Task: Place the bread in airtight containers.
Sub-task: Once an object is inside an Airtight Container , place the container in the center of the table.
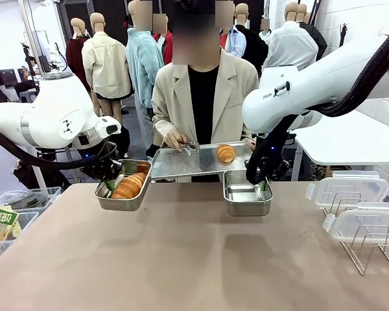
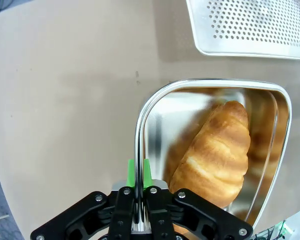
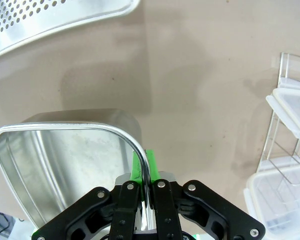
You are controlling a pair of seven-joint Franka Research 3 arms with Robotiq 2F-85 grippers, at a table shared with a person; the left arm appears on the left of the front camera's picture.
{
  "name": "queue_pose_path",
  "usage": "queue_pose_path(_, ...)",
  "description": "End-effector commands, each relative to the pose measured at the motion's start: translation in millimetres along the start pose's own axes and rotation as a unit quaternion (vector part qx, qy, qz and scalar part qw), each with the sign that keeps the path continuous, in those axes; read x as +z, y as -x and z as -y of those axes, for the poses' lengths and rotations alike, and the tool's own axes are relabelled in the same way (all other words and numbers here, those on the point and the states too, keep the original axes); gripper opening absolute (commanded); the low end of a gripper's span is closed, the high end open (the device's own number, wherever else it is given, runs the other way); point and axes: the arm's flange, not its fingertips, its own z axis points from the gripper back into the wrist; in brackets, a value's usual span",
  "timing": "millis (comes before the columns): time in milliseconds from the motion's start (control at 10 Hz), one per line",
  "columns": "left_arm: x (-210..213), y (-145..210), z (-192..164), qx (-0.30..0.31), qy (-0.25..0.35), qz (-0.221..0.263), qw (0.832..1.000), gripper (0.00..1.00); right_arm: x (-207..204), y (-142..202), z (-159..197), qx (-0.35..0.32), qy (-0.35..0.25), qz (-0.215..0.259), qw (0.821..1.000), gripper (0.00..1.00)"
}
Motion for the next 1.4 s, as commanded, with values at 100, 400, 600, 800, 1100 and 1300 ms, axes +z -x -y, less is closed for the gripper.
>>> queue_pose_path(100, 2.9, -0.9, -0.6, -0.005, -0.005, 0.004, 1.000, 0.00, 1.3, 2.8, 1.3, 0.000, -0.002, 0.007, 1.000, 0.00)
queue_pose_path(400, 2.9, -0.9, -0.6, -0.005, -0.005, 0.004, 1.000, 0.00, 1.3, 2.8, 1.3, 0.000, -0.002, 0.007, 1.000, 0.00)
queue_pose_path(600, 2.9, -0.9, -0.6, -0.005, -0.005, 0.004, 1.000, 0.00, 1.3, 2.8, 1.3, 0.000, -0.002, 0.007, 1.000, 0.00)
queue_pose_path(800, 2.9, -0.9, -0.6, -0.005, -0.005, 0.004, 1.000, 0.00, 1.3, 2.8, 1.3, 0.000, -0.002, 0.007, 1.000, 0.00)
queue_pose_path(1100, 2.9, -0.9, -0.6, -0.005, -0.005, 0.004, 1.000, 0.00, 1.3, 2.8, 1.3, 0.000, -0.002, 0.007, 1.000, 0.00)
queue_pose_path(1300, -5.1, 5.8, -2.6, -0.016, -0.010, 0.001, 1.000, 0.00, 1.3, 2.8, 1.3, 0.000, -0.002, 0.007, 1.000, 0.00)
